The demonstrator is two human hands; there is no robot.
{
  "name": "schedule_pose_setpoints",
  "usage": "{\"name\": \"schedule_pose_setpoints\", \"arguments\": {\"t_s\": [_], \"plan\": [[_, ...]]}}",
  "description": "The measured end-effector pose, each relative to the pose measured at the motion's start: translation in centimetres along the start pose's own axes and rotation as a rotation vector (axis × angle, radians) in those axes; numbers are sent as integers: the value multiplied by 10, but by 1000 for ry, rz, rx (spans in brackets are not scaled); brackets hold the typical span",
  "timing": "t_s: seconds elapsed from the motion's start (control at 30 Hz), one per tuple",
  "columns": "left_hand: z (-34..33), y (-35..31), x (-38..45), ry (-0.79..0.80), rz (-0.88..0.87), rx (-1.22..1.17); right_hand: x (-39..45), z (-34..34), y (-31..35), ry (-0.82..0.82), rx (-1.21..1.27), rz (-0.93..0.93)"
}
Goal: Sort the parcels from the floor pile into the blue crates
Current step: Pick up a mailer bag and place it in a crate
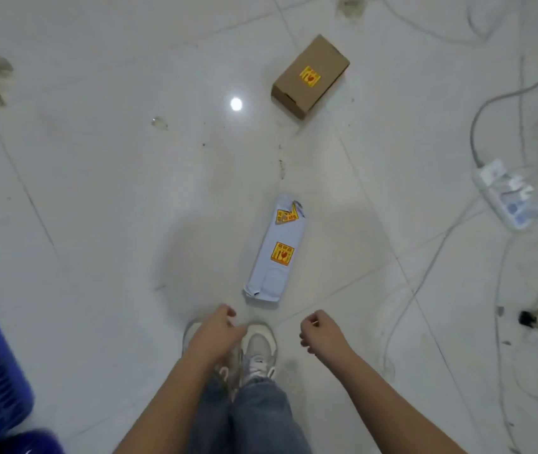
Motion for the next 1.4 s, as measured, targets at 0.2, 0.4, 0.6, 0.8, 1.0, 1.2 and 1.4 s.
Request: {"name": "schedule_pose_setpoints", "arguments": {"t_s": [0.2,0.4,0.6,0.8,1.0,1.2,1.4], "plan": [[-55,-43,124,-109,-74,182,111,-45,6,0,-109,119],[-99,-42,189,-219,-69,208,180,-91,-15,-13,37,-10],[-121,-30,189,-119,63,-252,168,-100,0,-48,293,83],[-79,-39,133,-14,84,-489,97,-60,43,-149,171,247],[1,-78,54,-5,-25,-735,-25,-13,118,-423,-262,612],[89,-51,-35,62,-14,-1087,-136,3,173,81,-88,930],[166,-20,-101,83,-138,-1339,-158,14,224,185,290,428]]}}
Point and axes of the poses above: each hand's wrist, its own x-axis towards the middle knuckle, its own z-axis out of the back of the hand, y = z × x, the point moved 9 cm from there along x, towards the middle knuckle, and after that the axes turned 10 degrees about -y, right-handed, at the moved point
